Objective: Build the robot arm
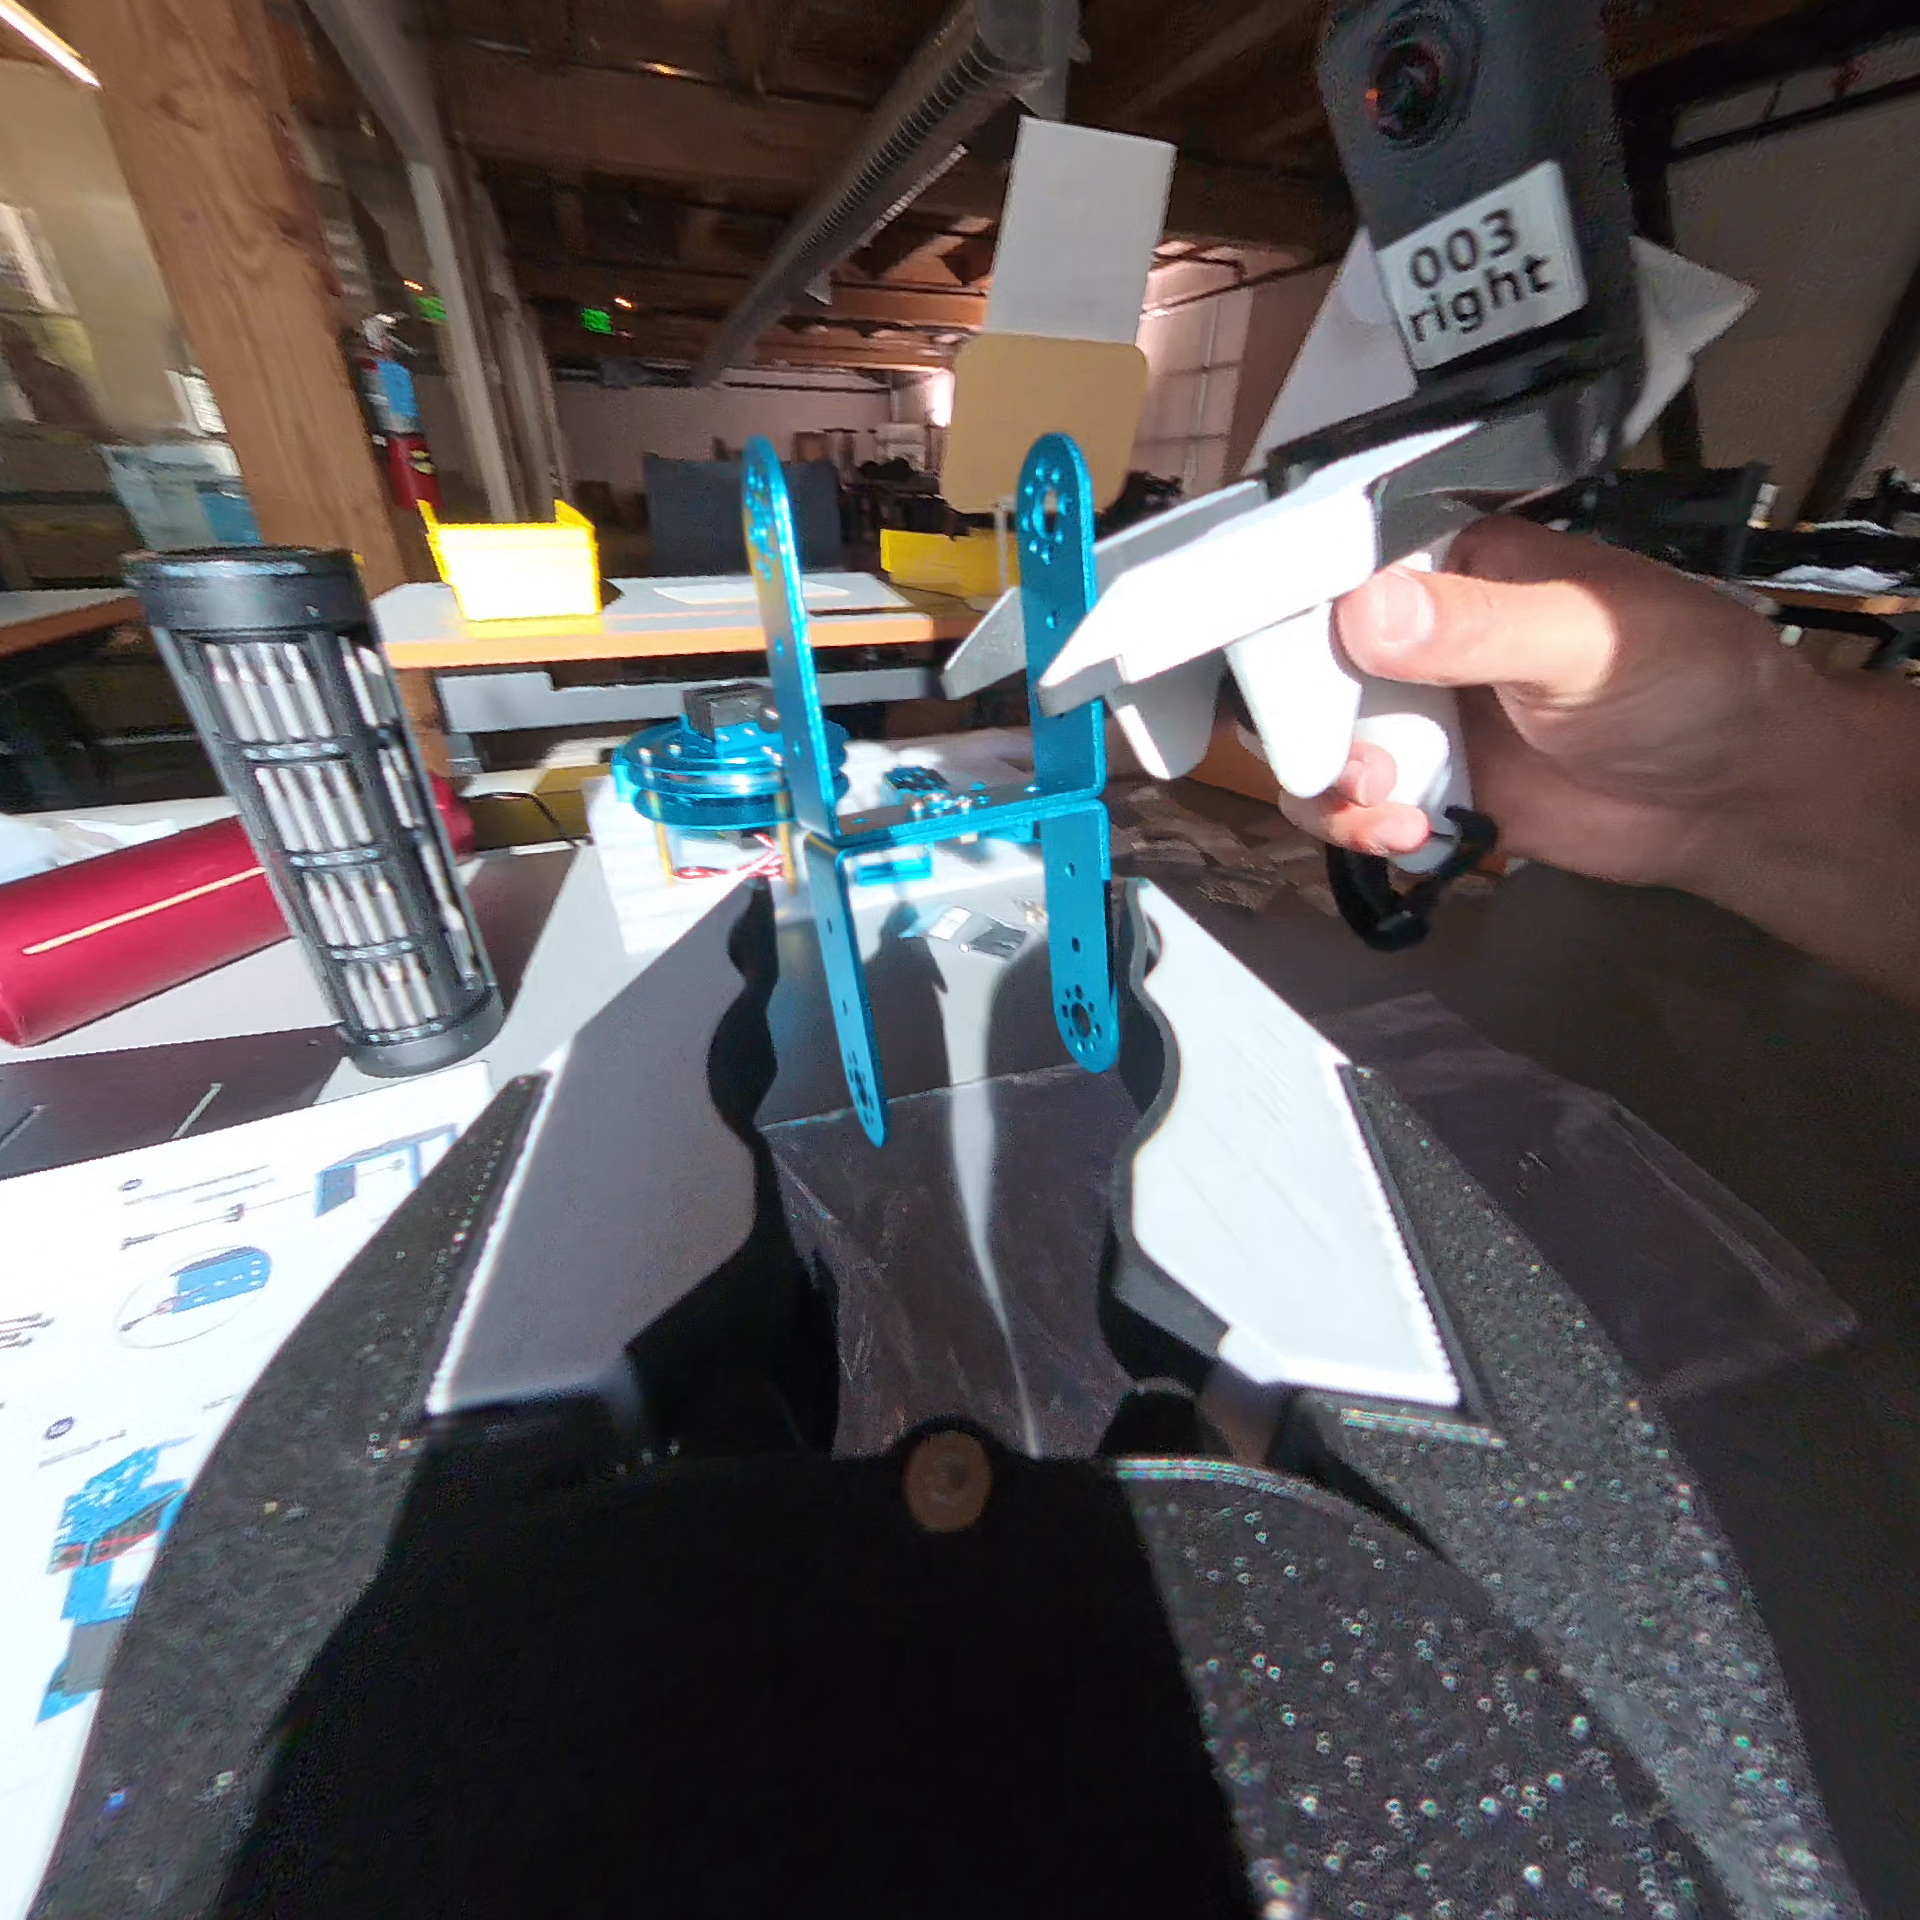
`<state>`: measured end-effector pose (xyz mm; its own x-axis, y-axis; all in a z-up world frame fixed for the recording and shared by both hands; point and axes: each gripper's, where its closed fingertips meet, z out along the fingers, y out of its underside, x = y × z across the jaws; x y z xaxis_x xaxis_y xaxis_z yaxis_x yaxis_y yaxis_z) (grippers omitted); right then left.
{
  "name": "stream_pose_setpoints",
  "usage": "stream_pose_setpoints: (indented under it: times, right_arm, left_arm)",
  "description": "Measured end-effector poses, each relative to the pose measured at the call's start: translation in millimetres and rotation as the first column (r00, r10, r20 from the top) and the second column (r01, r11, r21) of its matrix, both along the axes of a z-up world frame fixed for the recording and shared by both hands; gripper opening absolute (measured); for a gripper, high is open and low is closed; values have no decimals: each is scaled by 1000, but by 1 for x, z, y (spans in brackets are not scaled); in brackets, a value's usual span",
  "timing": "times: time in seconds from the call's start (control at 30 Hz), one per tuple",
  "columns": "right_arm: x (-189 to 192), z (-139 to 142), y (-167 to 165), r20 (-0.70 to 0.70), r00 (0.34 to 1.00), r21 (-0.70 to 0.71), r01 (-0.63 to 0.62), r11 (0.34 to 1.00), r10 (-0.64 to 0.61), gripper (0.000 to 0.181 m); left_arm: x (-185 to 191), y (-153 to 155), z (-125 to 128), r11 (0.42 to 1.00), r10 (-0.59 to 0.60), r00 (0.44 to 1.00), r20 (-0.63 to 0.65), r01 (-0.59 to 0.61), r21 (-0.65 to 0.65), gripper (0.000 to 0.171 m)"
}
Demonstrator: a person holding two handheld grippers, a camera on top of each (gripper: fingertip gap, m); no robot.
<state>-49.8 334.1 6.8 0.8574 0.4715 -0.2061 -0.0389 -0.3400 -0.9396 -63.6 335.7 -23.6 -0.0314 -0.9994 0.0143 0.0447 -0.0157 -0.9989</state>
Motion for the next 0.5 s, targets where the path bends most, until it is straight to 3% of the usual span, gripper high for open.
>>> stream_pose_setpoints:
  times: [0.13, 0.3, 0.5]
  right_arm:
    - [6, -19, -9, -37, 994, -56, -101, 993, 99, 27]
    - [13, -41, -16, -86, 973, -49, -218, 975, 214, 26]
    - [14, -67, -23, -9, 937, -33, -349, 937, 349, 26]
  left_arm:
    - [-15, 0, -17, 988, -152, 982, -117, 154, 10, 66]
    - [-14, 4, -28, 922, -381, 899, -218, 353, -157, 70]
    - [11, -11, -36, 868, -489, 813, -316, 489, -86, 62]
